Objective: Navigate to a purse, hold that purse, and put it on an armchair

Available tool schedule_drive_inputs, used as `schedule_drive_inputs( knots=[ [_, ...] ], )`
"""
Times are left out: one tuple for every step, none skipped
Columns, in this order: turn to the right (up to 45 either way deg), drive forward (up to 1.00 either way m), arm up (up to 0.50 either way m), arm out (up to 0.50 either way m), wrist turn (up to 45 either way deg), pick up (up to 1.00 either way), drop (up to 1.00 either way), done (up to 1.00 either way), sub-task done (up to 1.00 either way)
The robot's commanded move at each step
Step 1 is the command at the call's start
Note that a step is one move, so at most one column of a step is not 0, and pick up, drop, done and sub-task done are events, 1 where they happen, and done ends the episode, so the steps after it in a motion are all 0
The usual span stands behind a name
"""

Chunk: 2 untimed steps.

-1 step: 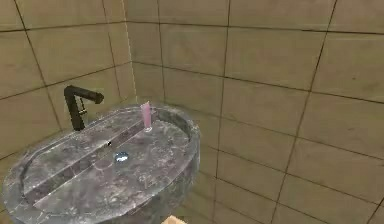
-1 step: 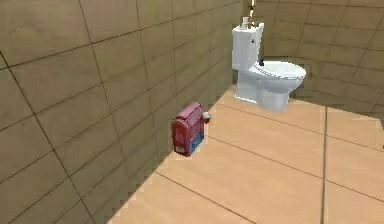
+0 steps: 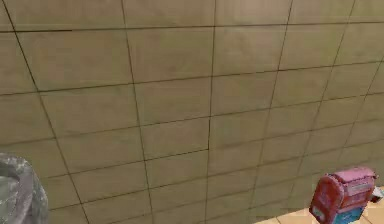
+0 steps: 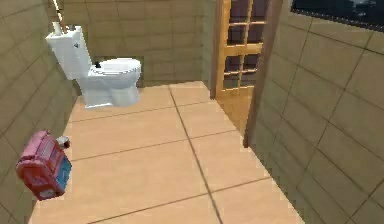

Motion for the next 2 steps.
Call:
schedule_drive_inputs(
  knots=[
    [45.0,0.0,0.0,0.0,0.0,0.0,0.0,0.0,0.0],
    [45.0,0.0,0.0,0.0,0.0,0.0,0.0,0.0,0.0]
  ],
)
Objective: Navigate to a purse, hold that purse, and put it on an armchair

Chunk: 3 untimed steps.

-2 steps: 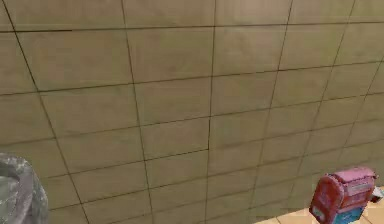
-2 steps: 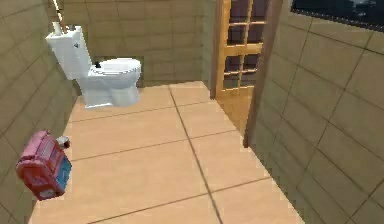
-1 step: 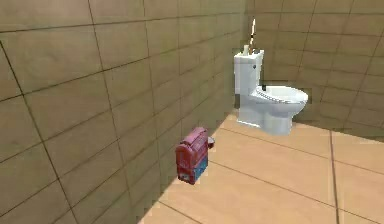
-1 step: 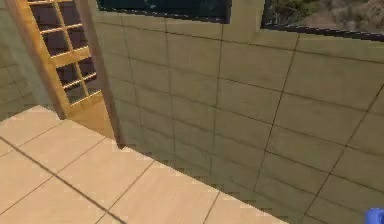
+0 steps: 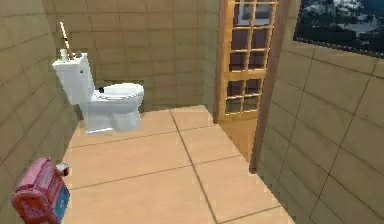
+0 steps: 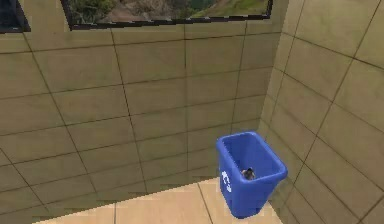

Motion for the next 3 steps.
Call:
schedule_drive_inputs(
  knots=[
    [6.0,0.0,0.0,0.0,0.0,0.0,0.0,0.0,0.0],
    [0.0,1.0,0.0,0.0,0.0,0.0,0.0,0.0,0.0],
    [0.0,0.65,0.0,0.0,0.0,0.0,0.0,0.0,0.0]
  ],
)
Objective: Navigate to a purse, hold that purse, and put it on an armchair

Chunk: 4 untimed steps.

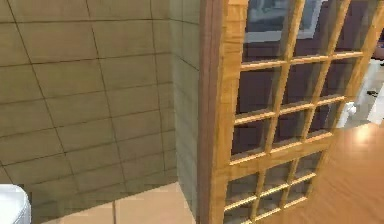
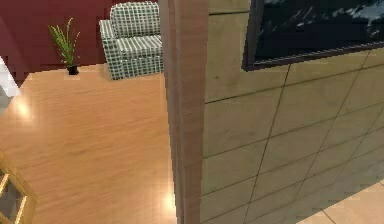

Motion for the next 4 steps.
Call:
schedule_drive_inputs(
  knots=[
    [-3.0,0.0,0.0,0.0,0.0,0.0,0.0,0.0,0.0],
    [0.0,0.4,0.0,0.0,0.0,0.0,0.0,0.0,0.0],
    [45.0,0.0,0.0,0.0,0.0,0.0,0.0,0.0,0.0],
    [27.0,0.0,0.0,0.0,0.0,0.0,0.0,0.0,0.0]
  ],
)
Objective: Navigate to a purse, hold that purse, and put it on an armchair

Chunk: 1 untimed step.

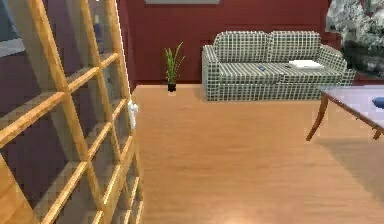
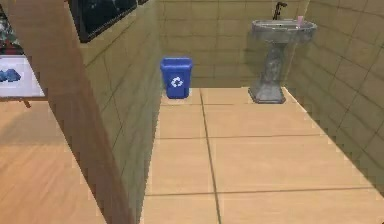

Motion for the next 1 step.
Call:
schedule_drive_inputs(
  knots=[
    [0.0,1.0,0.0,0.0,0.0,0.0,0.0,0.0,0.0]
  ],
)
